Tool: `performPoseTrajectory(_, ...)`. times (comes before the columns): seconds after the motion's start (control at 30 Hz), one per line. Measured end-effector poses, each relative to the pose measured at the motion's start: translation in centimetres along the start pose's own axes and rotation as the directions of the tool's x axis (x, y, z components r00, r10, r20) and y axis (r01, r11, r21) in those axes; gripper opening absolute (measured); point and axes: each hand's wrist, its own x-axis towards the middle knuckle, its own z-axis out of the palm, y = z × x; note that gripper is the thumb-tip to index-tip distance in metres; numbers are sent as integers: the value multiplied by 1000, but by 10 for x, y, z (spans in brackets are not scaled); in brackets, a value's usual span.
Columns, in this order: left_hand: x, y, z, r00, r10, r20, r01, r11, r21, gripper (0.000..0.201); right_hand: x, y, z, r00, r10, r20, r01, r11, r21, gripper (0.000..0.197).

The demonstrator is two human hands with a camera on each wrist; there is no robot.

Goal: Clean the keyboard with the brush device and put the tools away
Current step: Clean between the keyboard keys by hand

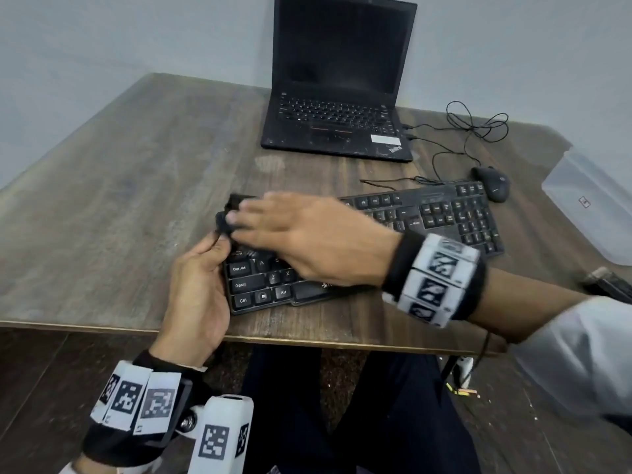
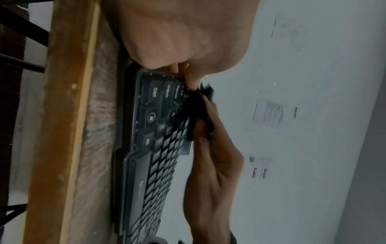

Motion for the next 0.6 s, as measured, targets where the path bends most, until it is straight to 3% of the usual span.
performPoseTrajectory(0.2, -3, 0, 2, 1000, 23, 14, -23, 1000, 20, 33, -9, 13, 8, 990, -73, 118, 69, 997, 40, 53)
performPoseTrajectory(0.4, -4, 0, 7, 1000, -16, 3, 16, 1000, 25, 22, -45, 23, 2, 987, -52, 151, 46, 998, 44, 54)
performPoseTrajectory(0.6, -2, 1, 6, 999, -46, -26, 46, 999, 20, 26, -79, 32, -4, 987, -4, 162, -6, 998, 62, 50)
